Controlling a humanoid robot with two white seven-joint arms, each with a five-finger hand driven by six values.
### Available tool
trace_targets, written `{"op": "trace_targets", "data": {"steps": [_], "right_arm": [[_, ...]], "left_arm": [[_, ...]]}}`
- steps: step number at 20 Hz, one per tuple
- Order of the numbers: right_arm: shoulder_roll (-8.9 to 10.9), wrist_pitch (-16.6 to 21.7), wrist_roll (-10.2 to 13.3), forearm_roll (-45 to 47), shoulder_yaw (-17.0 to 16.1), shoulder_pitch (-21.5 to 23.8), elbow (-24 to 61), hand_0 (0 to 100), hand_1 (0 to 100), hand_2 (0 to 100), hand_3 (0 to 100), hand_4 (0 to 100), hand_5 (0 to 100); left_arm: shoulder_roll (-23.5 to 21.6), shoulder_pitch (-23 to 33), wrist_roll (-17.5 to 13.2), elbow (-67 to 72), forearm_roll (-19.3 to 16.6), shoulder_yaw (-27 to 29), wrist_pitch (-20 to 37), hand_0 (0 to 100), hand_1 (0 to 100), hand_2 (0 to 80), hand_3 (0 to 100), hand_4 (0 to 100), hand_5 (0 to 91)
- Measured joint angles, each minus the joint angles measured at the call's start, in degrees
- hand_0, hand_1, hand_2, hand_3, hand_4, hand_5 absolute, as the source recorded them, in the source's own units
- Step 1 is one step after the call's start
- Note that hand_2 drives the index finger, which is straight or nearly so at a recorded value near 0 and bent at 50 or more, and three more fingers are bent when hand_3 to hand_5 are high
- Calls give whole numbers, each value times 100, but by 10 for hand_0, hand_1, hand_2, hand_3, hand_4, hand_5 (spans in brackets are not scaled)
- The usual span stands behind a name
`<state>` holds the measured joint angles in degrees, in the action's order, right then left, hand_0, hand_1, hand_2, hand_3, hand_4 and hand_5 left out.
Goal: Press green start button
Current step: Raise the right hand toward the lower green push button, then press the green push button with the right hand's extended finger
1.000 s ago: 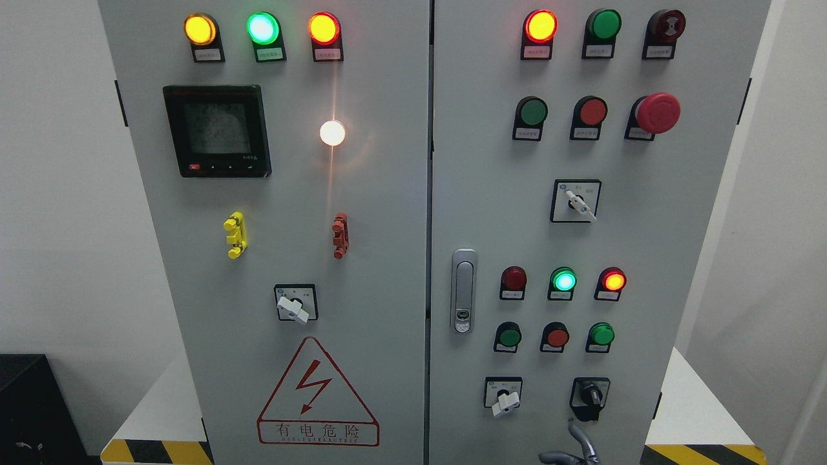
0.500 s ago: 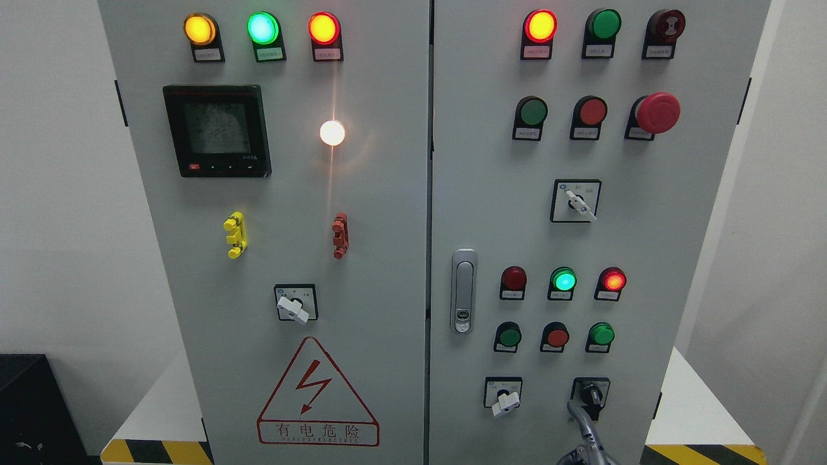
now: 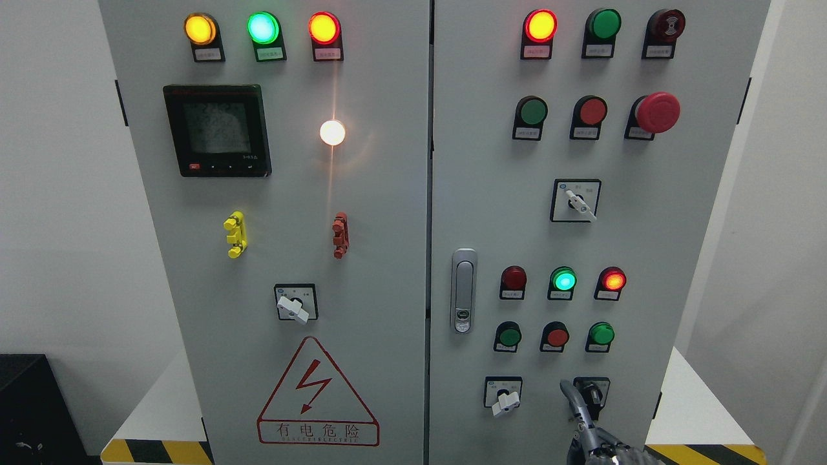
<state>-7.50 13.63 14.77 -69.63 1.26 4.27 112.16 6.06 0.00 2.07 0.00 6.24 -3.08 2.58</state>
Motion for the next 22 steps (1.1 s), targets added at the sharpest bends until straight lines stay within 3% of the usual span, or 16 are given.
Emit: {"op": "trace_targets", "data": {"steps": [22], "right_arm": [[-16, -94, 59, -538, -2, -945, -992, 326, 348, 0, 919, 864, 996]], "left_arm": [[-1, 0, 0, 0, 0, 0, 0, 120, 556, 0, 0, 0, 0]]}}
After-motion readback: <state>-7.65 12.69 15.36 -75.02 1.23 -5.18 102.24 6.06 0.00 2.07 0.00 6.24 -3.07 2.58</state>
